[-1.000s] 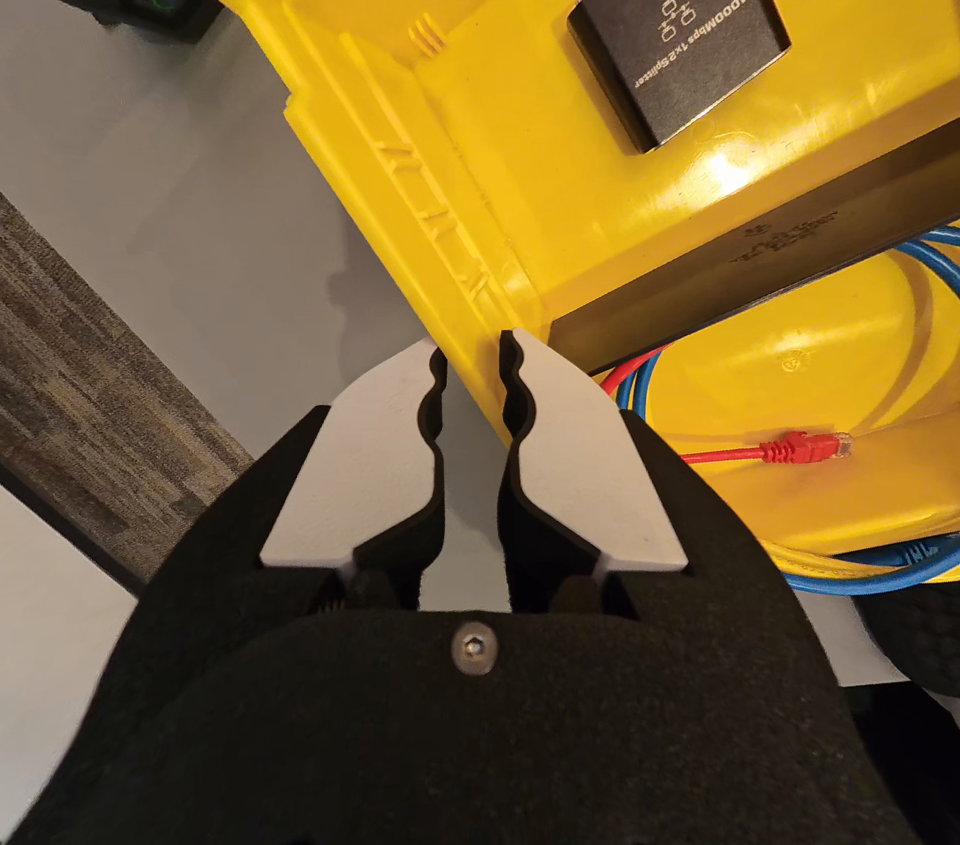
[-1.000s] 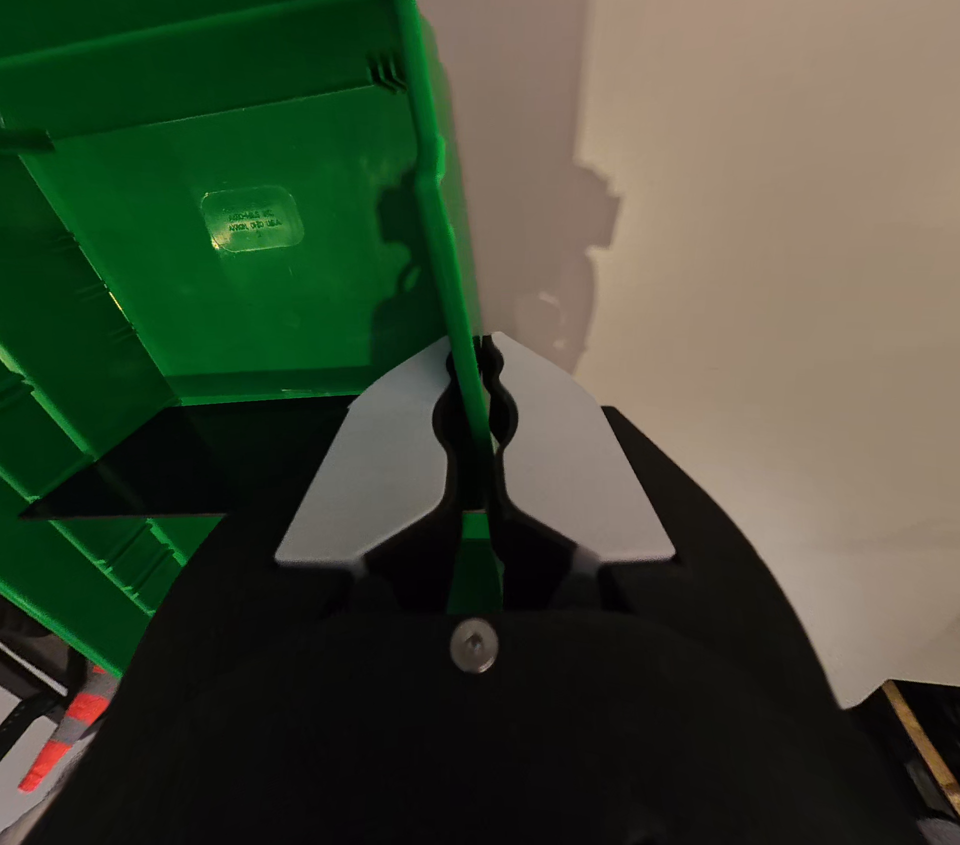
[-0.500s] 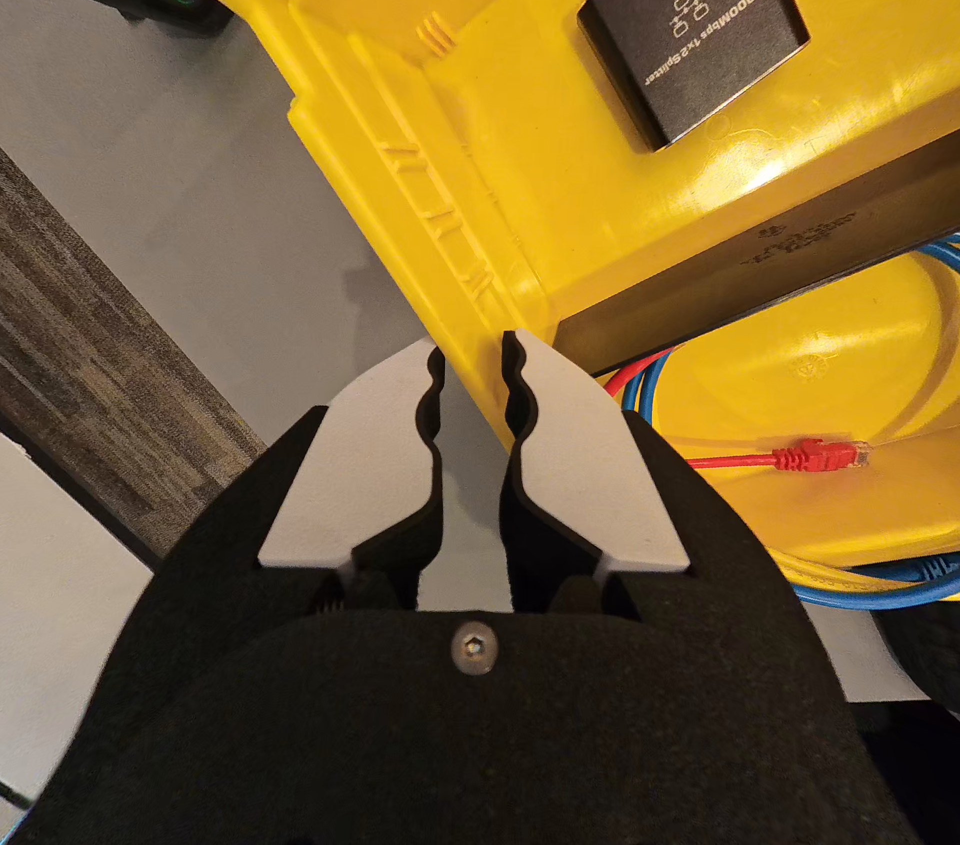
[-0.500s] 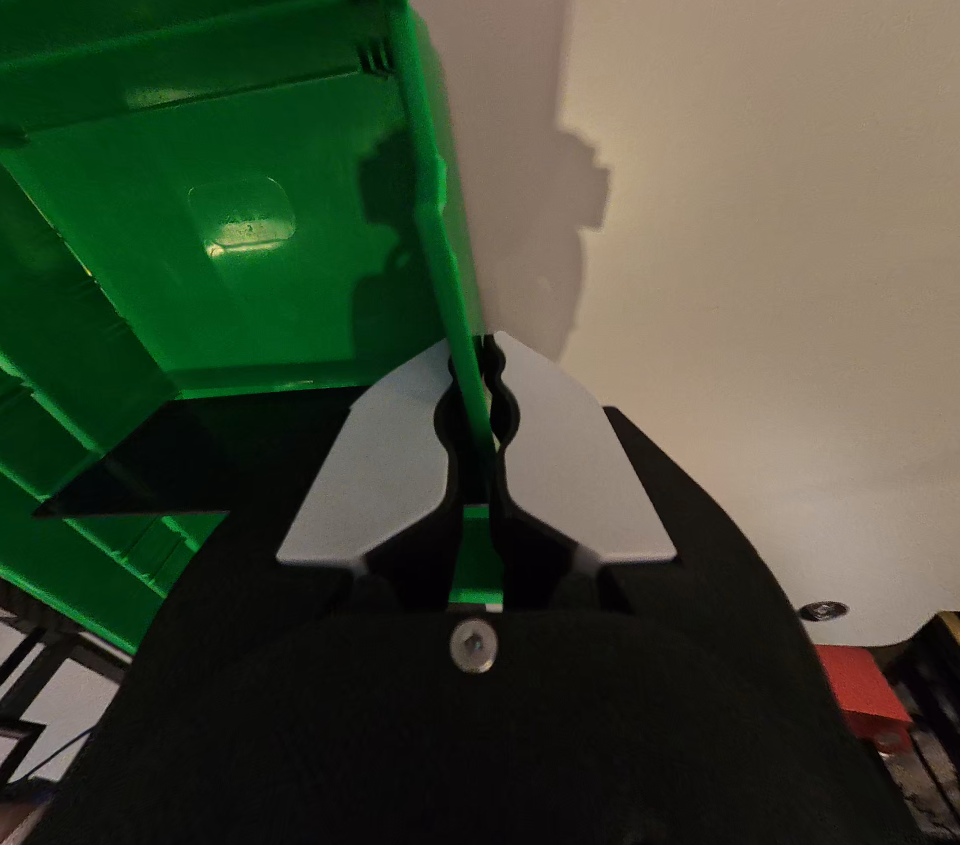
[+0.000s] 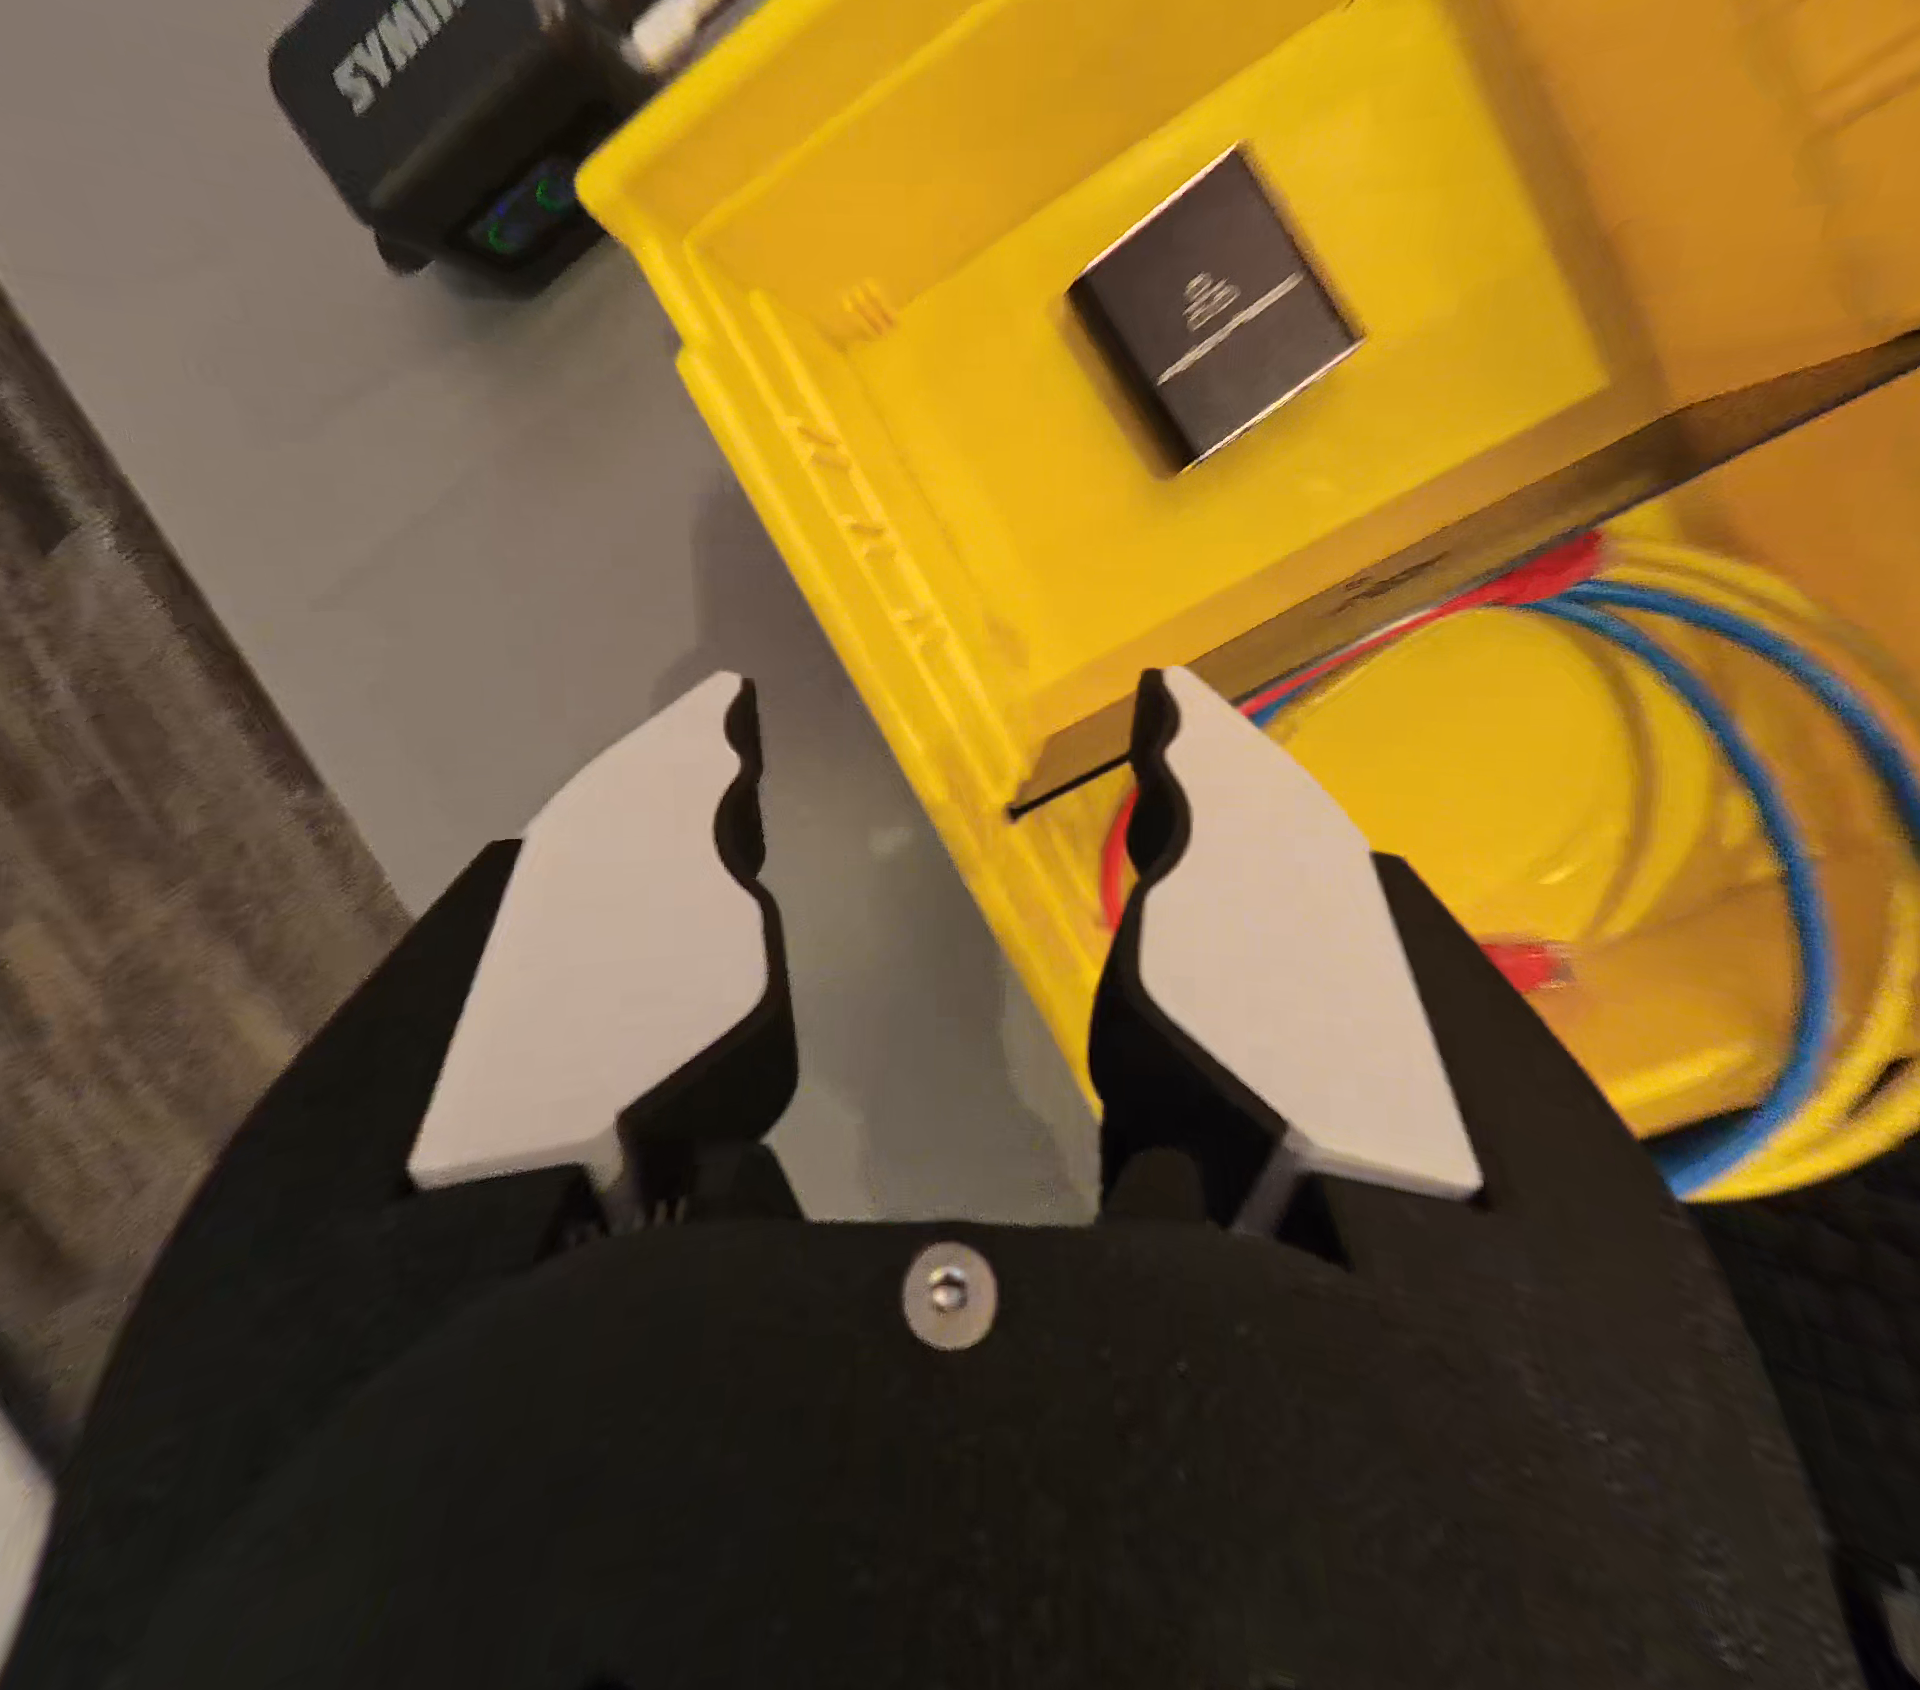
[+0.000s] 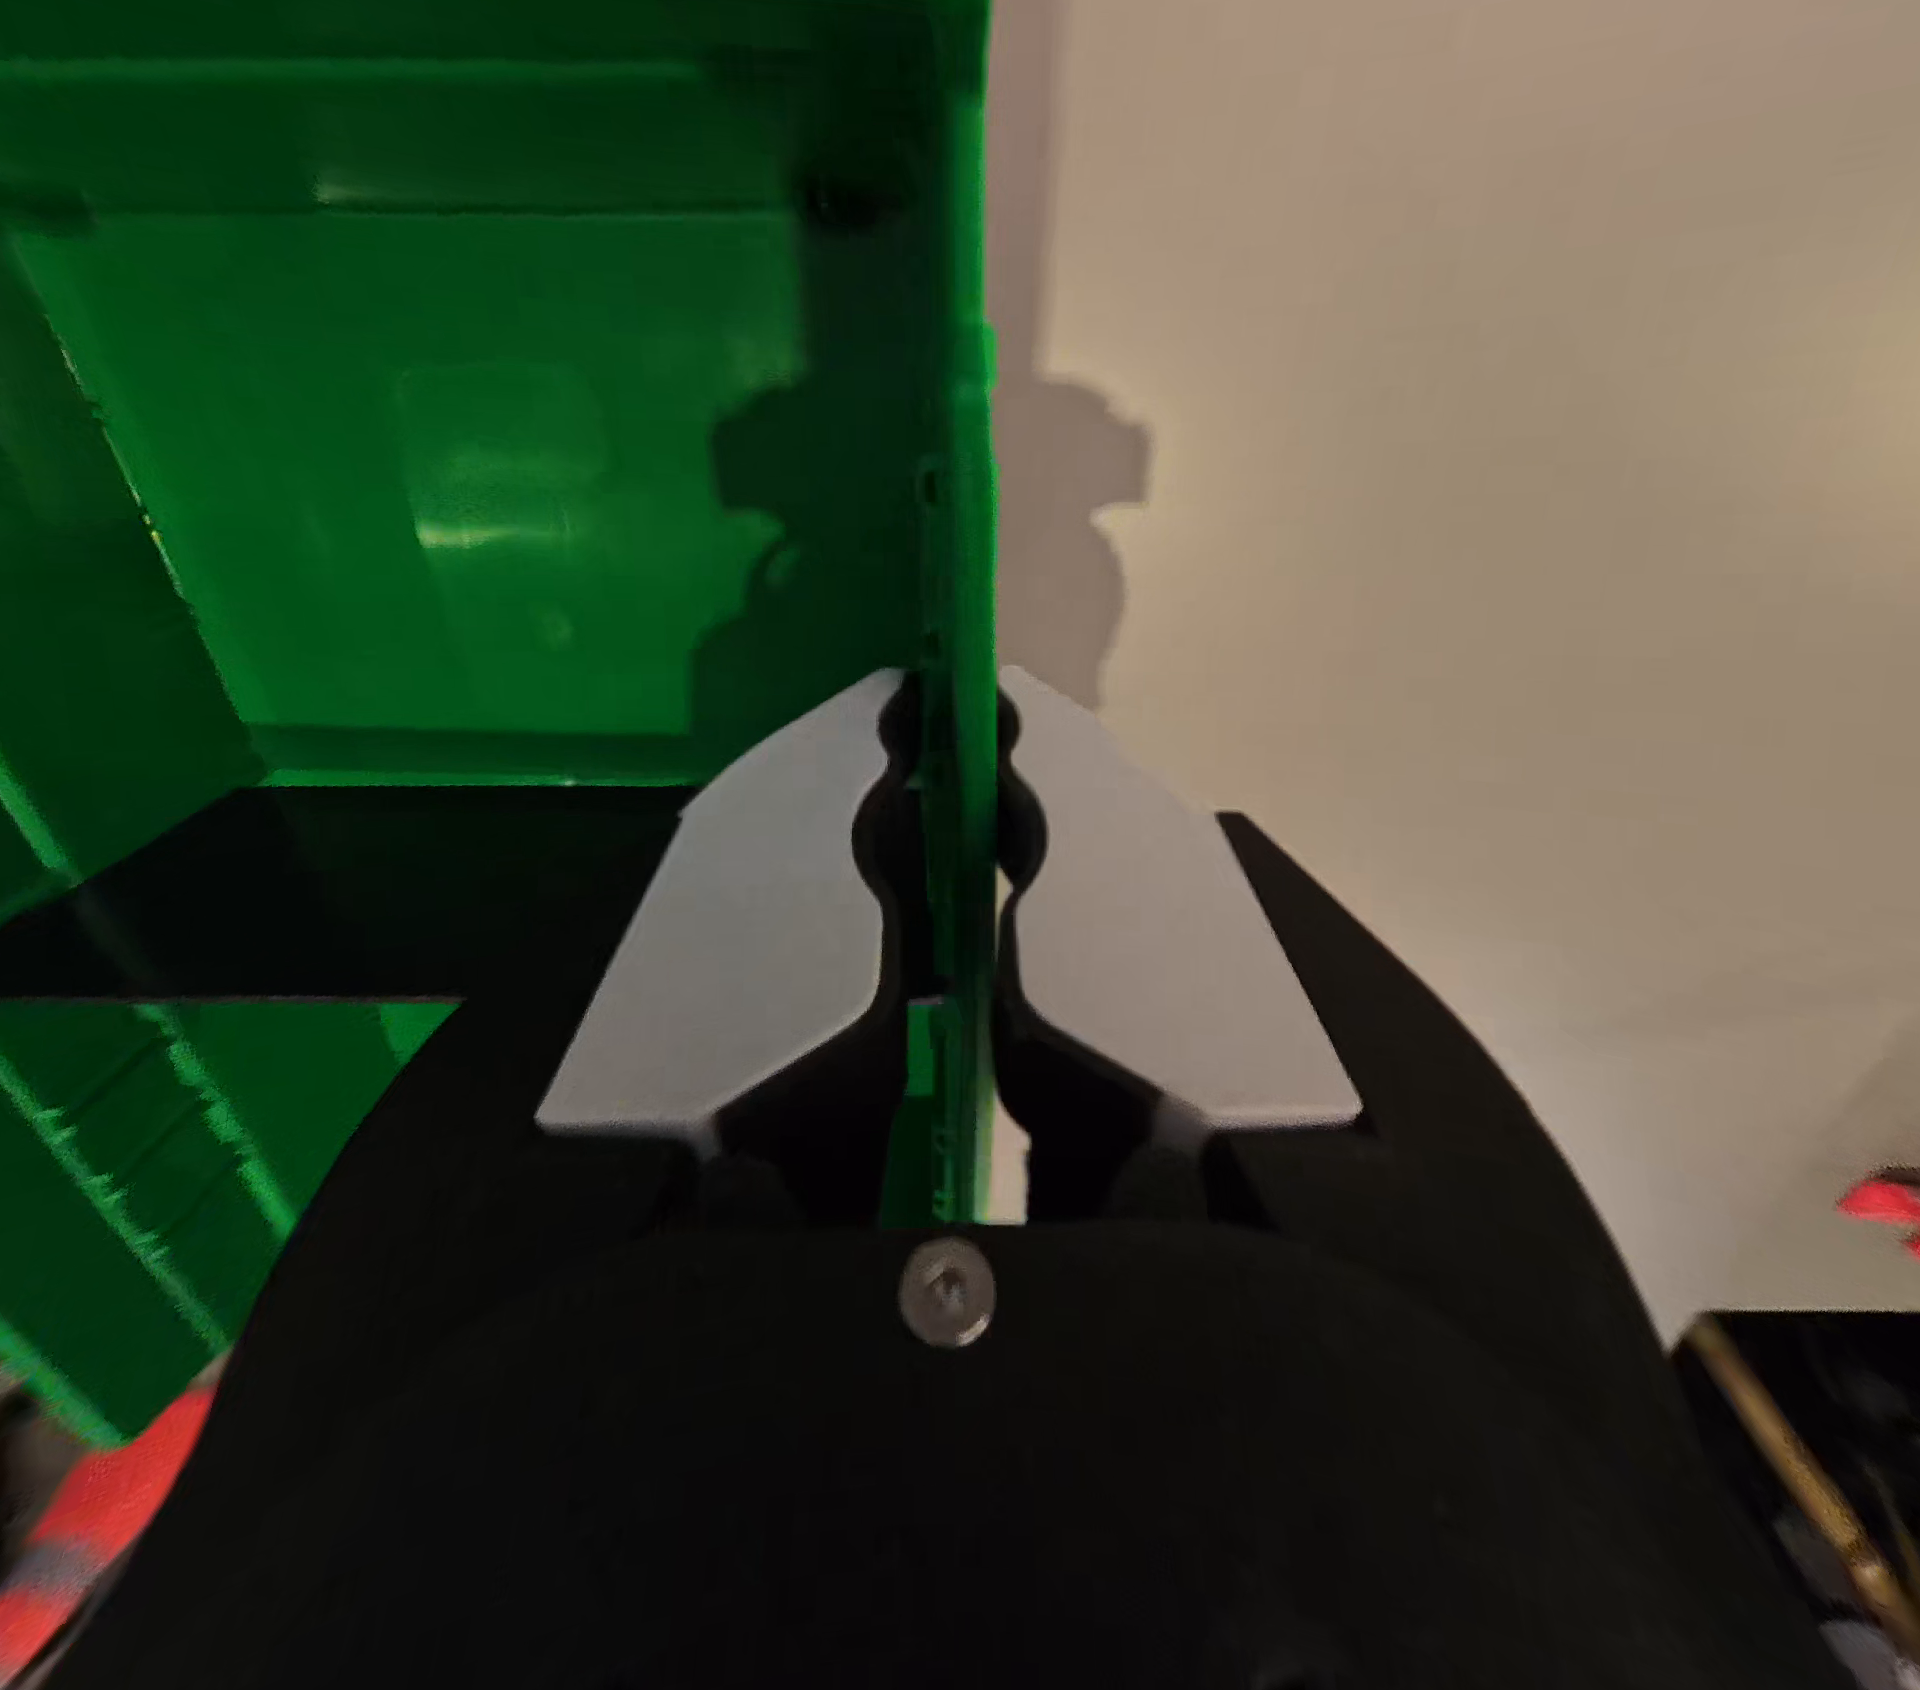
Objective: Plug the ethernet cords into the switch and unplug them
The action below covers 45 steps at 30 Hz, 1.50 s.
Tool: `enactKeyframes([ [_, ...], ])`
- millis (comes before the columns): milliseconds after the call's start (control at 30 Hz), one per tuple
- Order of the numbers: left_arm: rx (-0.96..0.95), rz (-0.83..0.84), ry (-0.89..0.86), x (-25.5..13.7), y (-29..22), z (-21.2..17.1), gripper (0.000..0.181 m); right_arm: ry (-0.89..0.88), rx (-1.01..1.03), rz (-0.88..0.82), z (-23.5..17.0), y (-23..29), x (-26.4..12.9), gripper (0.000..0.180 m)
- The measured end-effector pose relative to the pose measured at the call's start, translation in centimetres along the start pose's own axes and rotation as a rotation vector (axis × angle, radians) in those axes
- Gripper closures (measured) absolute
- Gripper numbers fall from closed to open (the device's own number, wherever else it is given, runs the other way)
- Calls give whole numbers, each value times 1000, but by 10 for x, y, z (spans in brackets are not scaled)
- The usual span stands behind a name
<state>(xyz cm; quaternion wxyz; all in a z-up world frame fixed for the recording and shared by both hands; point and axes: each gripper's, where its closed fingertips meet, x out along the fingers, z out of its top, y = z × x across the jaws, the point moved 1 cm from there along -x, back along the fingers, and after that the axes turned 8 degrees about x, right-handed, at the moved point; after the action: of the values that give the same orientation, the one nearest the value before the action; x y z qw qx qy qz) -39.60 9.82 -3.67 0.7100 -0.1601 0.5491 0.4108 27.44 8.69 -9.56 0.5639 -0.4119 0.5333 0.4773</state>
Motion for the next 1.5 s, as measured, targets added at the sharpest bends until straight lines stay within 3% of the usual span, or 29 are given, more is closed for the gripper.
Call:
enactKeyframes([
  [33, -16, -23, -57, -9, -4, 9, 110, -67, -38, -26, 6, 0, -10, 162],
  [167, -2, -131, -243, -40, -31, 46, 111, -439, -235, -74, 30, 21, -73, 157],
  [333, -37, -144, -7, -5, -55, 54, 115, -1065, -445, -87, 26, 78, -180, 157],
  [500, -135, -64, 138, 48, -56, 63, 113, -1249, -529, 221, -9, 147, -218, 141],
  [633, -232, -81, 236, 75, -52, 60, 112, -1392, -602, 268, -18, 162, -241, 139],
  [833, -346, -140, 269, 101, -57, 64, 113, -1406, -608, 307, -18, 152, -239, 139],
  [1000, -336, -70, 329, 113, -55, 55, 120, -1313, -621, 236, -10, 134, -220, 137],
  [1500, -419, -59, 283, 112, -50, 50, 122, -1304, -588, 278, -14, 107, -222, 138],
])
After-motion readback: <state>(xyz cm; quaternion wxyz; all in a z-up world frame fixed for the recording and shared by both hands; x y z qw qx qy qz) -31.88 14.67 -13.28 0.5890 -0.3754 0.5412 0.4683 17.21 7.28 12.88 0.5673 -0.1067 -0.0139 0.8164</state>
